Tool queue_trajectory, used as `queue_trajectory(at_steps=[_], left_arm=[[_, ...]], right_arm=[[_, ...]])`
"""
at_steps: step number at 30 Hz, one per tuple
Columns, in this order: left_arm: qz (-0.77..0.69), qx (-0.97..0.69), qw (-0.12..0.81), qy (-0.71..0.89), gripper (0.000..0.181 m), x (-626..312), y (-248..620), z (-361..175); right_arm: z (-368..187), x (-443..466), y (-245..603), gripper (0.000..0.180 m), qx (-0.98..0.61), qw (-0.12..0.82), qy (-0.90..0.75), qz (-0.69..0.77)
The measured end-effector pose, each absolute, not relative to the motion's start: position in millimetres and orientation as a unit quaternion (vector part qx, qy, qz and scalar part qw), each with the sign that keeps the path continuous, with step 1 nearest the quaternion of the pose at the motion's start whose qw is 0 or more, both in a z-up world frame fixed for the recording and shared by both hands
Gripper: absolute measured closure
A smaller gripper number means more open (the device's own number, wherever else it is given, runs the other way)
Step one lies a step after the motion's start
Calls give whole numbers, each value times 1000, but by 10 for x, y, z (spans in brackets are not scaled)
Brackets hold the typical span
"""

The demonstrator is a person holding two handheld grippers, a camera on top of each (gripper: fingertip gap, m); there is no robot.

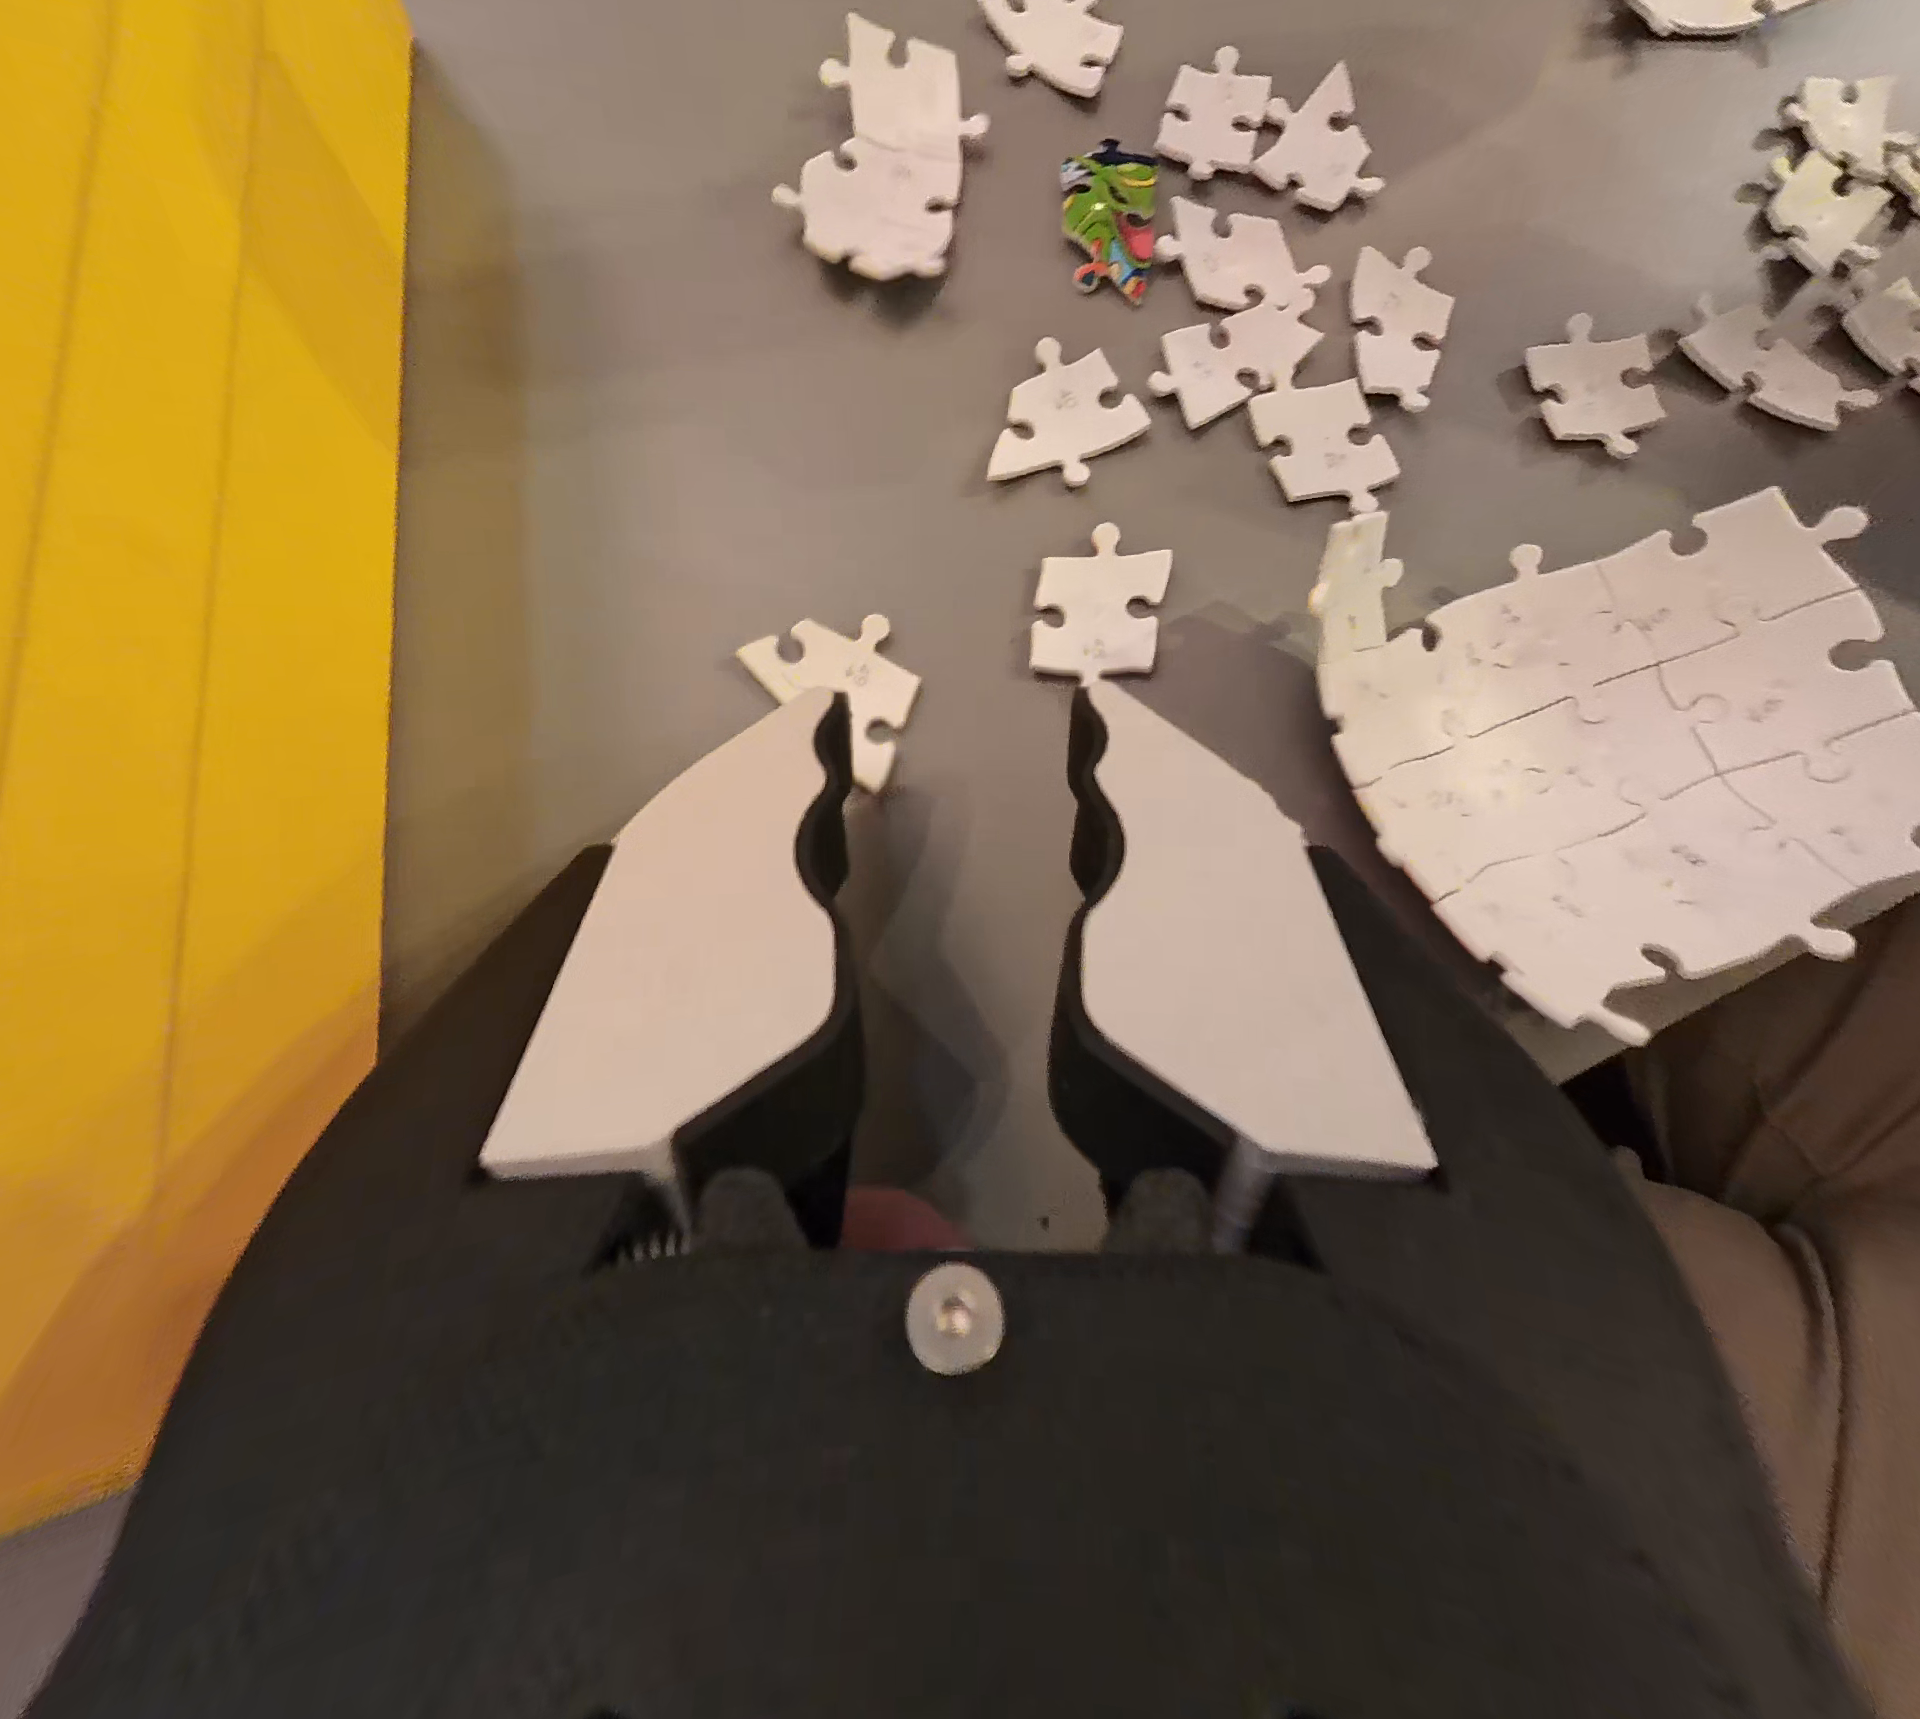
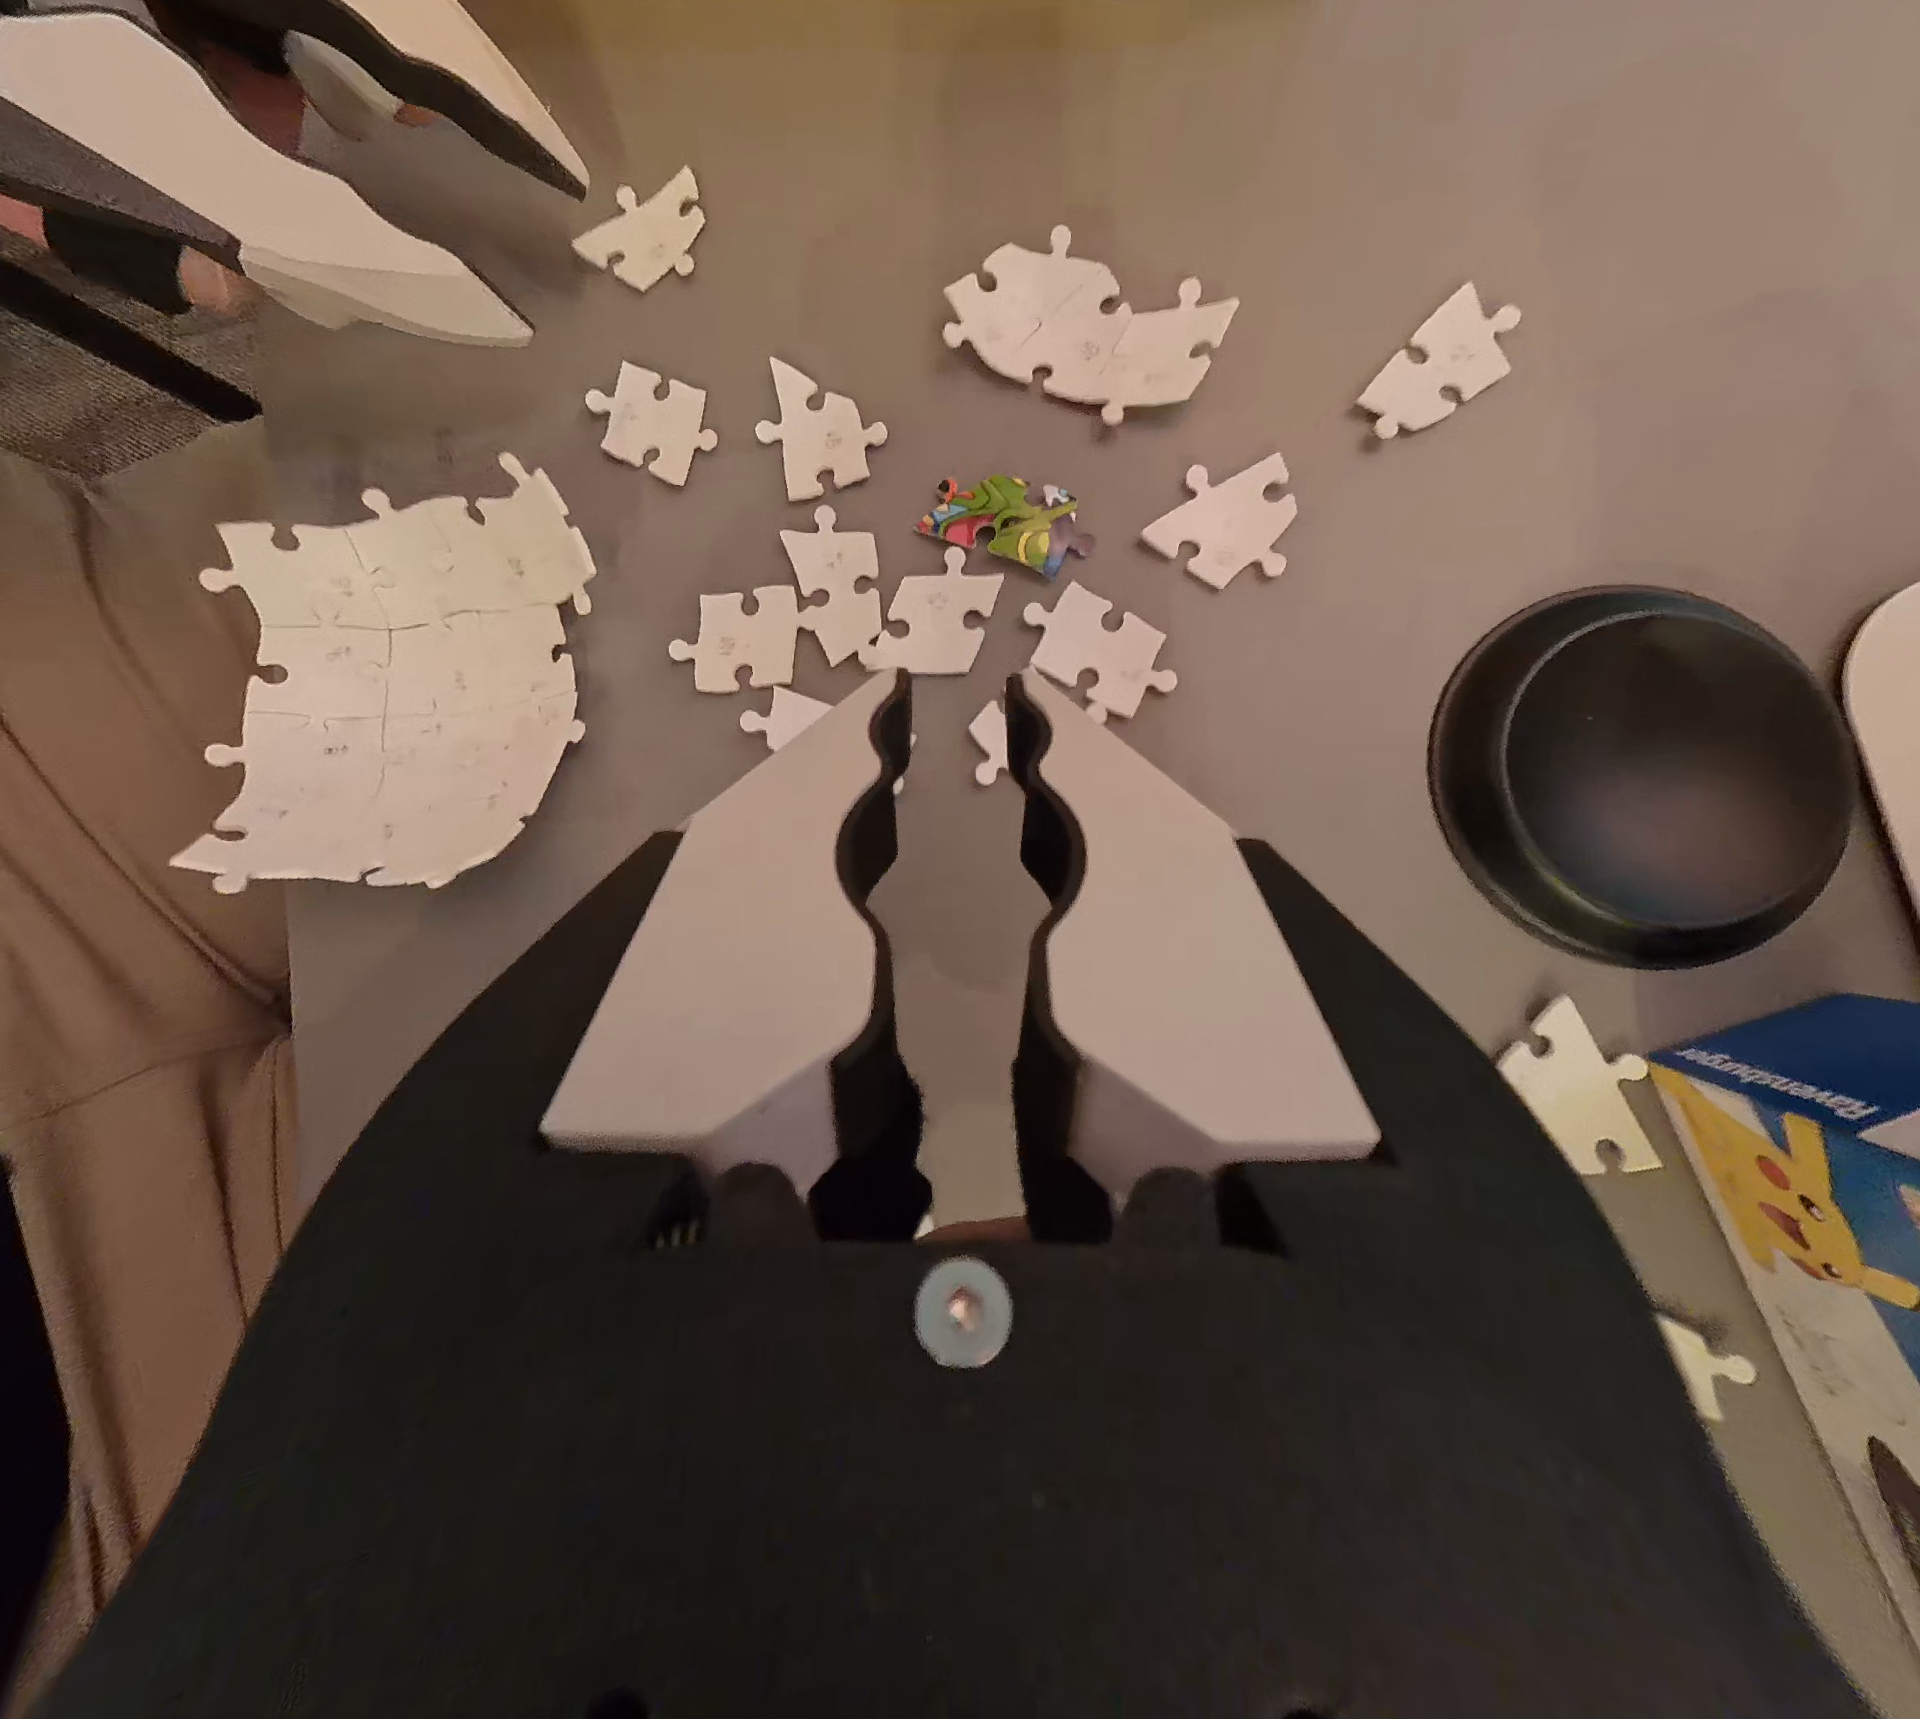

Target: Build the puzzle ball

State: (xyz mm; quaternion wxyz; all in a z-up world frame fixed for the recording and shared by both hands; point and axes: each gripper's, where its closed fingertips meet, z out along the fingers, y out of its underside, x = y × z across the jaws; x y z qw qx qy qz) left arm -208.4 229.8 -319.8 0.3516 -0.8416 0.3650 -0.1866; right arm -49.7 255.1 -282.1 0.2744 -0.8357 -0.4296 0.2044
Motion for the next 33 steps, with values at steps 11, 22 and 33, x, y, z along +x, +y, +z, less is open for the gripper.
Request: queue_trajectory(at_steps=[11,22,33], left_arm=[[-182,-829,354,393,143,-1903,2330,-3290],[-188,-818,375,394,144,-1696,2566,-3185],[-199,-816,380,387,145,-1654,2625,-3169]], right_arm=[[-3109,-182,2717,154,-864,264,-403,147],[-3335,-264,2931,154,-870,257,-397,139],[-3309,-338,3233,158,-877,260,-372,158]])
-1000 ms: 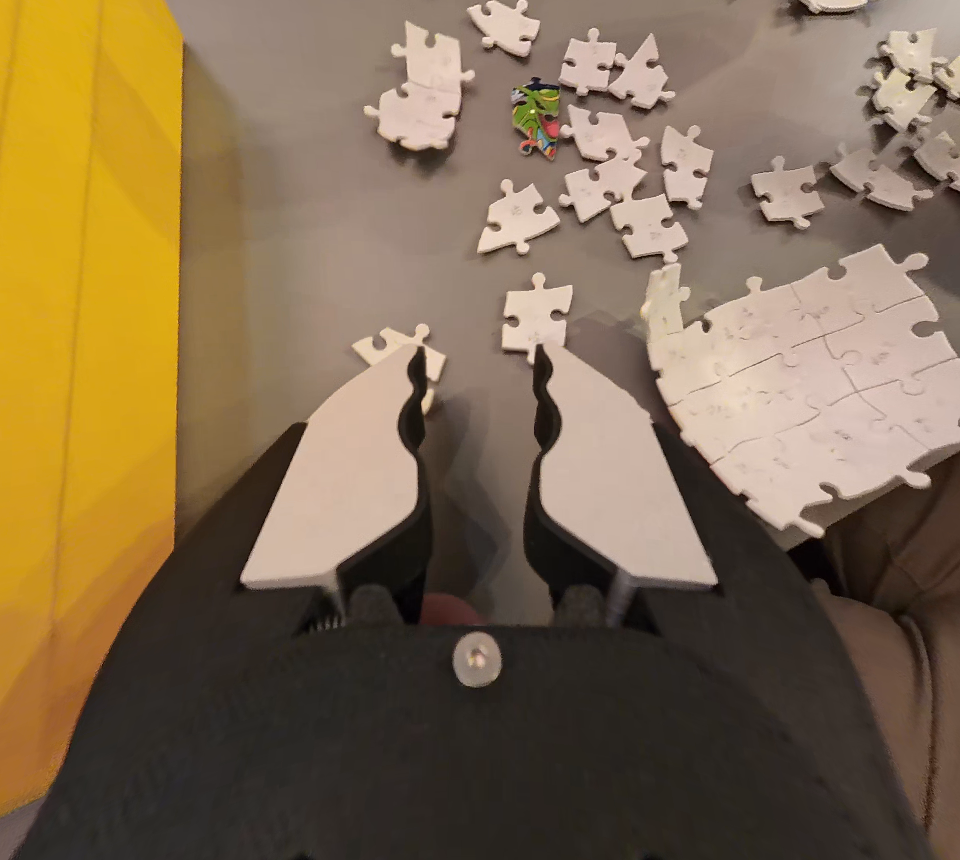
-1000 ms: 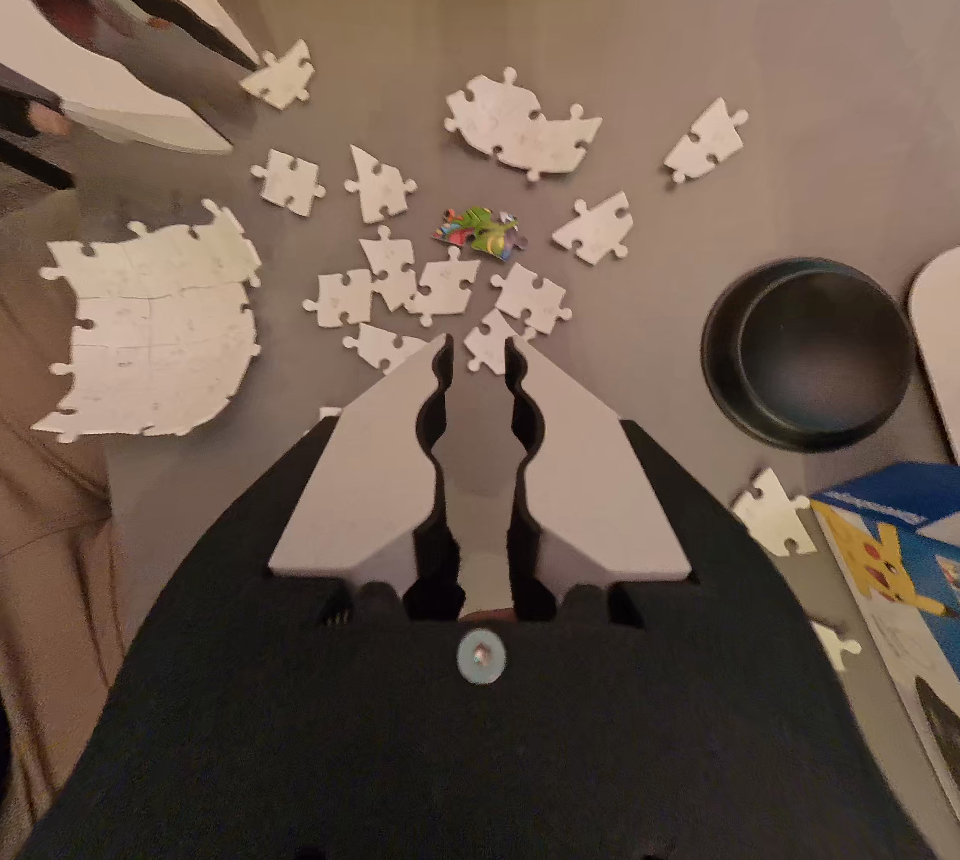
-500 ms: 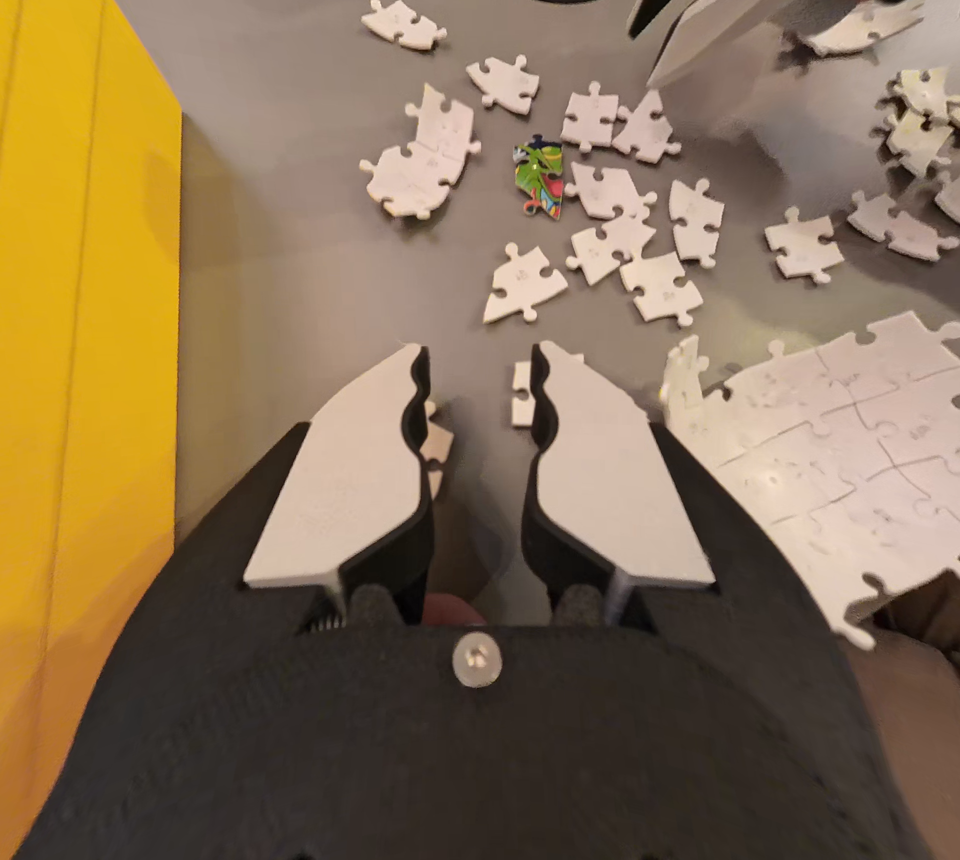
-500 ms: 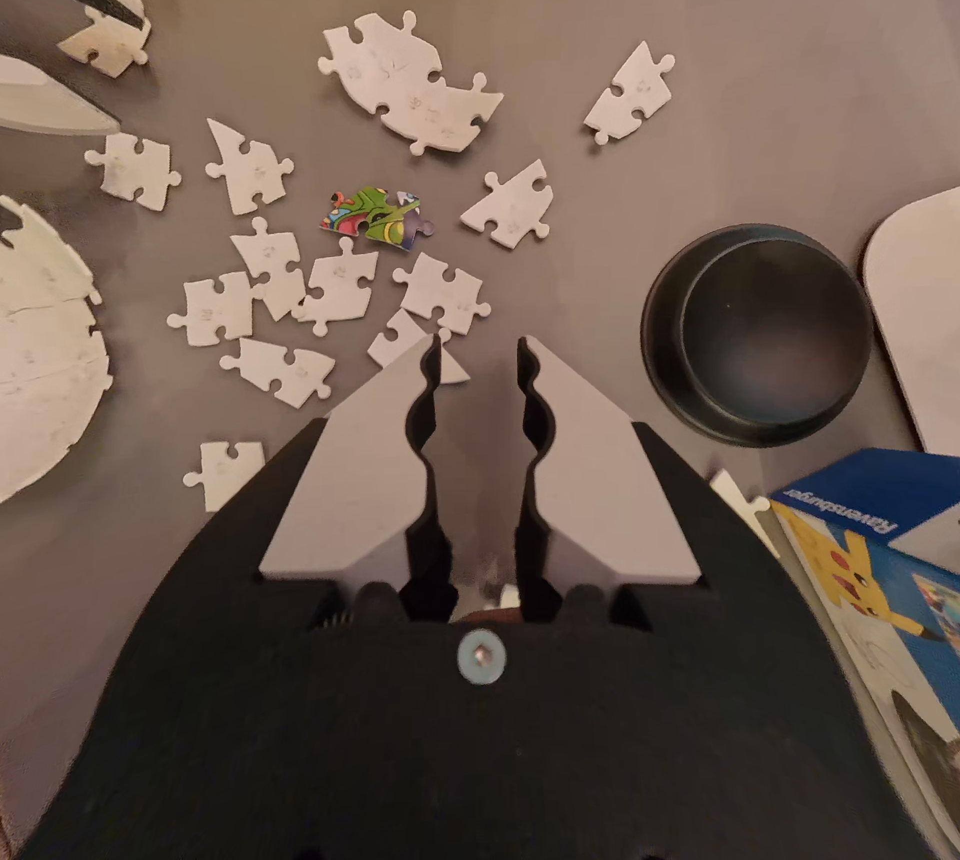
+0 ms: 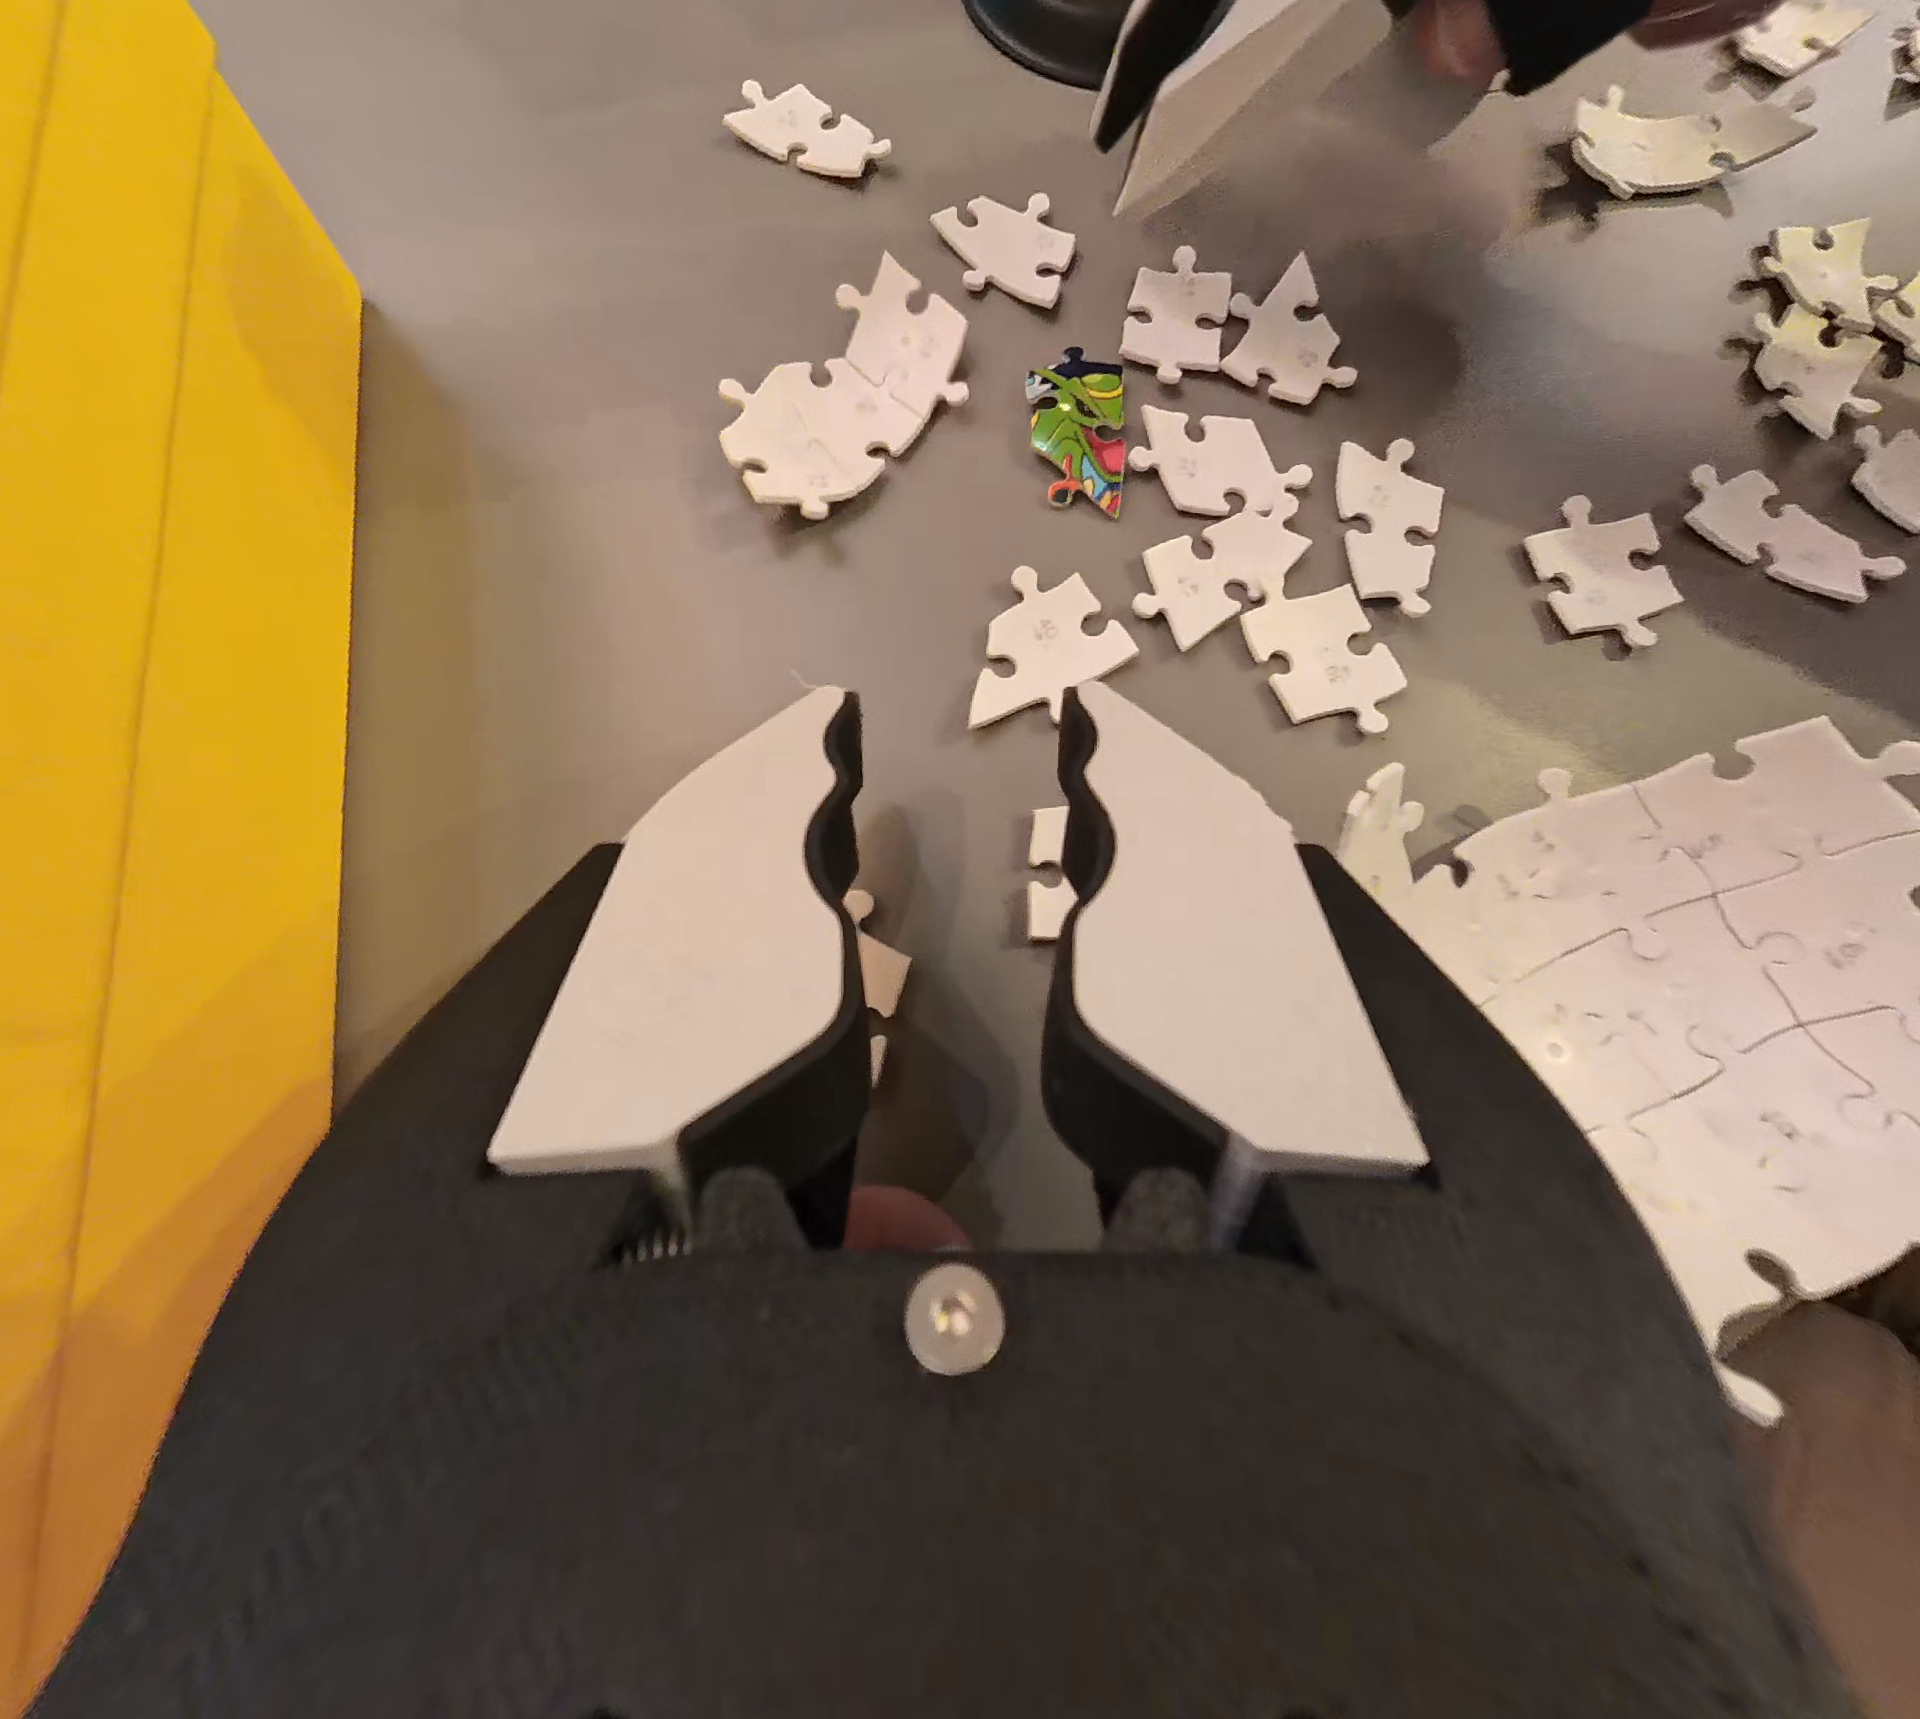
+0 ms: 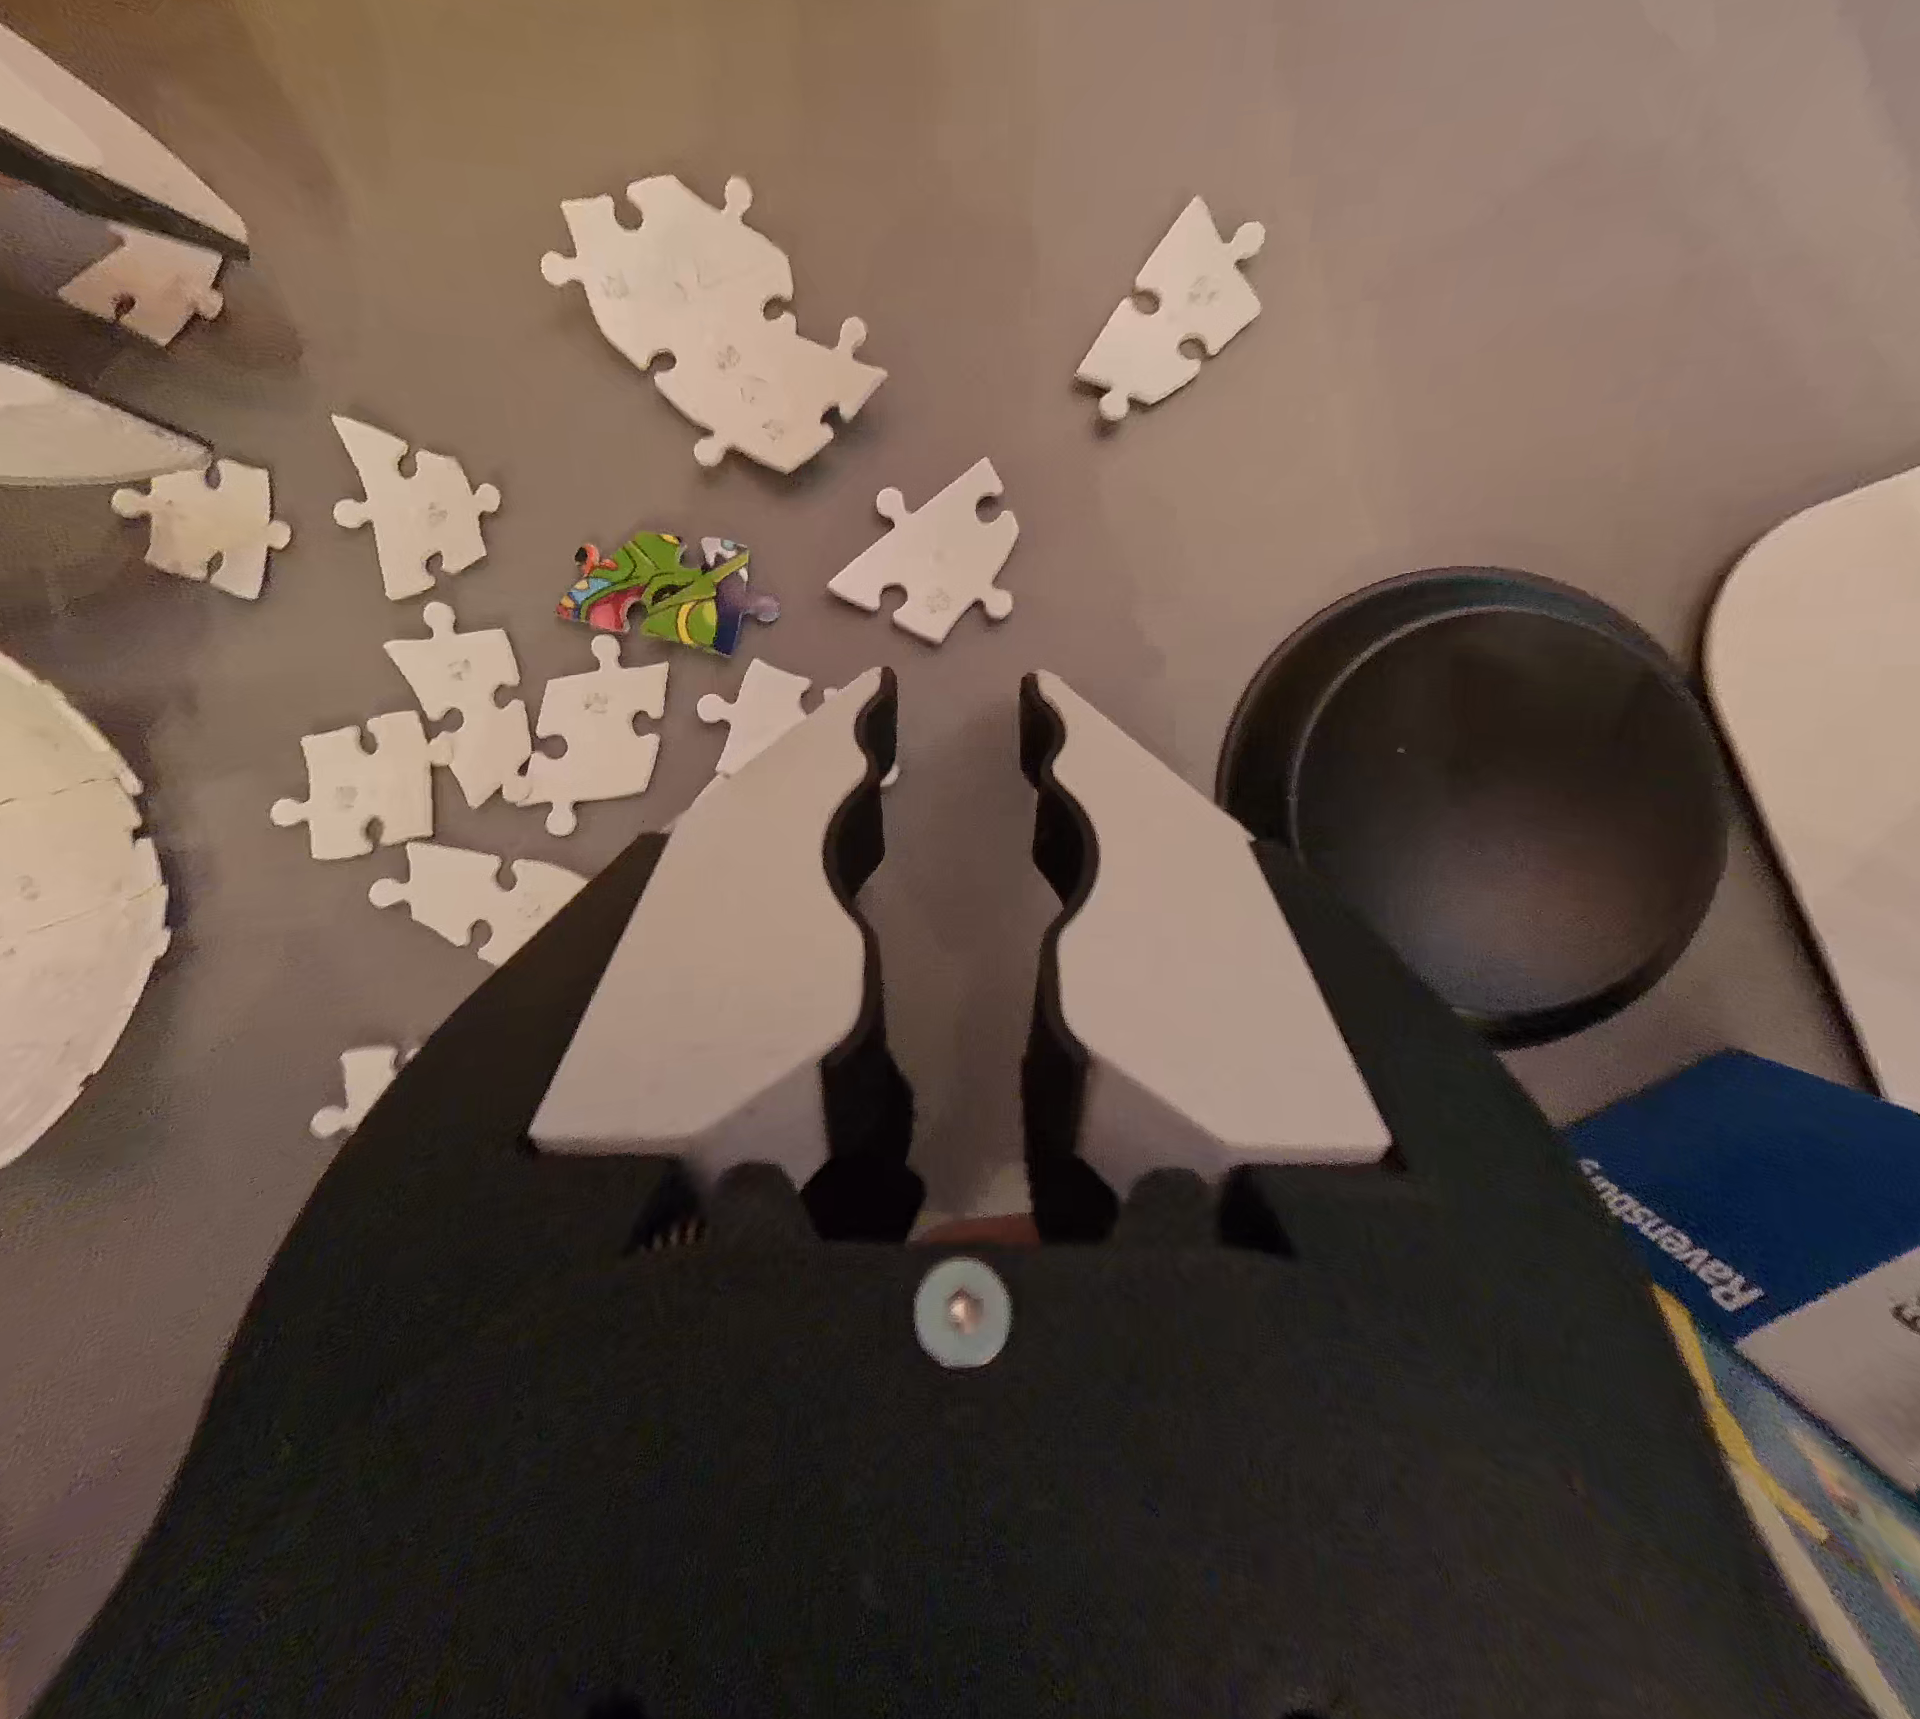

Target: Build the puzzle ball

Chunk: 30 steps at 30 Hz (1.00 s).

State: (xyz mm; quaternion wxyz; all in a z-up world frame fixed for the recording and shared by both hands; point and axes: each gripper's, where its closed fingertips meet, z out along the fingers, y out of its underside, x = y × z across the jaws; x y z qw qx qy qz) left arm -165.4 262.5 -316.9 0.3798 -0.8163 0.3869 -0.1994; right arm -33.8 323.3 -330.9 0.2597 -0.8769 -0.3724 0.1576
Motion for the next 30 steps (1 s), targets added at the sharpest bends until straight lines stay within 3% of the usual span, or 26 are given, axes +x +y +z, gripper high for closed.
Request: queue_trajectory(at_steps=[6,14,30], left_arm=[[-201,-817,383,381,145,-1697,2644,-3160],[-202,-815,385,383,144,-1681,2637,-3145],[-199,-812,397,378,144,-1705,2648,-3057]], right_arm=[[-3380,-344,2996,156,-882,188,-391,183],[-3397,-375,2972,180,-885,215,-364,195],[-3246,-307,2833,180,-876,248,-356,212]])
